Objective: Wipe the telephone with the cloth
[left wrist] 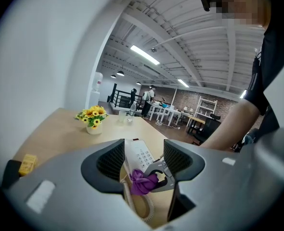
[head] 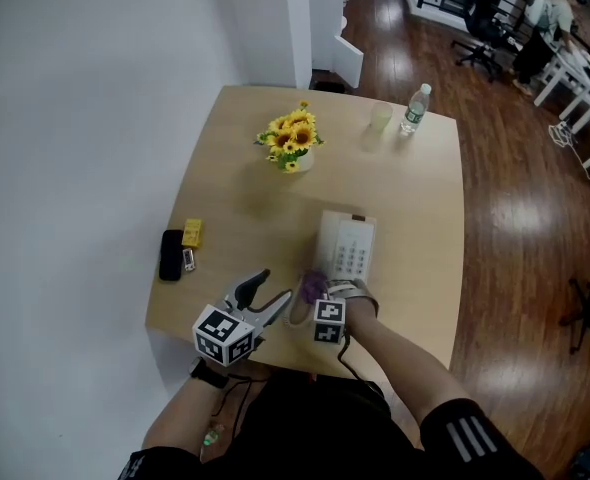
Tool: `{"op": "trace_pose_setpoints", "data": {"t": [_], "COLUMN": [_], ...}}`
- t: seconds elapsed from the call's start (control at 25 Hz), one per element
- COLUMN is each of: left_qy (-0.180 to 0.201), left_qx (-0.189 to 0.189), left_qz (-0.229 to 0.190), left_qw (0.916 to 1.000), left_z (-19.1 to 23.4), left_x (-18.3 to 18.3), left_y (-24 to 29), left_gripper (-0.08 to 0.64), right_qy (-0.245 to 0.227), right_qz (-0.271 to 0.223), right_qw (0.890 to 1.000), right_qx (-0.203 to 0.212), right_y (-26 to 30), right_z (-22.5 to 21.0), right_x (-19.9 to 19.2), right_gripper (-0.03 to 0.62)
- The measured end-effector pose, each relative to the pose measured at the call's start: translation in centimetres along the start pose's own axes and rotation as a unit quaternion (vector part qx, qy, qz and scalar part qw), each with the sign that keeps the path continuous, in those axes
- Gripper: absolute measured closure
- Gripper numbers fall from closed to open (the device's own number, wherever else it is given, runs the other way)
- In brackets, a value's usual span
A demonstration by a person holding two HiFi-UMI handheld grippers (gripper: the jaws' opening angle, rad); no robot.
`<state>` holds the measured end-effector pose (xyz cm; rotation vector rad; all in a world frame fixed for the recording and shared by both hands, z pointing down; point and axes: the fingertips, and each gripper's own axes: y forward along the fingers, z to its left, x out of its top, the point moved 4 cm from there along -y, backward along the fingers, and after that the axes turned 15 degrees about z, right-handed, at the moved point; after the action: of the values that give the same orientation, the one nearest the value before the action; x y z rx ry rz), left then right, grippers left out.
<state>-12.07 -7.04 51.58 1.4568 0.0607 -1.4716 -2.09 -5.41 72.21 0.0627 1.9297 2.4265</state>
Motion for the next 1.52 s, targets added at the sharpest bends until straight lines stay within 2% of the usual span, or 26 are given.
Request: {"op": "trace_pose_setpoints", "data": {"t": [0.12, 0.24, 0.36, 0.48, 0.64, 0.84, 1.0, 1.08, 1.24, 1.4, 1.52], "left_qy": [-0.001, -0.013, -0.024, -0.039, -0.053, -0.12, -0.114, -0.112, -0.129, -0.128, -0.143], "left_qx": [0.005, 0.017, 0.034, 0.048, 0.064, 0.084, 0.115, 0.126, 0.143, 0.144, 0.128], "left_qz": [0.01, 0.042, 0.072, 0.102, 0.138, 0.181, 0.208, 0.218, 0.239, 0.231, 0.217], "left_qw": [0.9999, 0.9989, 0.9965, 0.9929, 0.987, 0.9725, 0.9646, 0.9614, 0.9518, 0.9538, 0.957], "left_z": [0.2, 1.0, 2.0, 2.7, 2.8, 4.7, 5.2, 5.4, 6.3, 6.3, 6.4], "left_x": [-0.4, -0.9, -0.5, 0.5, 1.0, -0.5, -1.3, -1.6, -2.5, -2.7, -2.6], "left_y": [0.6, 2.2, 5.1, 9.2, 15.0, 20.5, 23.3, 24.2, 25.2, 25.7, 25.3], "left_gripper": [0.31, 0.31, 0.31, 0.304, 0.293, 0.285, 0.284, 0.284, 0.287, 0.305, 0.316], "right_qy": [0.03, 0.092, 0.195, 0.274, 0.338, 0.404, 0.447, 0.46, 0.468, 0.469, 0.472], "right_qz": [-0.033, -0.109, -0.193, -0.237, -0.26, -0.296, -0.3, -0.299, -0.3, -0.302, -0.306], "right_qw": [0.999, 0.988, 0.96, 0.931, 0.904, 0.865, 0.842, 0.835, 0.83, 0.828, 0.825], "right_qx": [0.02, 0.053, 0.06, 0.046, 0.024, 0.027, 0.034, 0.038, 0.047, 0.053, 0.054], "right_y": [0.5, -2.1, -6.2, -9.4, -11.6, -13.0, -12.6, -12.3, -11.7, -11.4, -11.5], "right_z": [0.7, 0.5, -0.6, -1.3, -1.5, -1.3, -0.8, -0.4, -0.2, -0.3, -0.6], "right_x": [-0.3, -0.7, -2.2, -5.1, -9.2, -12.3, -14.6, -15.3, -15.8, -15.8, -15.6], "right_gripper": [0.454, 0.453, 0.451, 0.451, 0.449, 0.448, 0.448, 0.448, 0.448, 0.448, 0.448]}}
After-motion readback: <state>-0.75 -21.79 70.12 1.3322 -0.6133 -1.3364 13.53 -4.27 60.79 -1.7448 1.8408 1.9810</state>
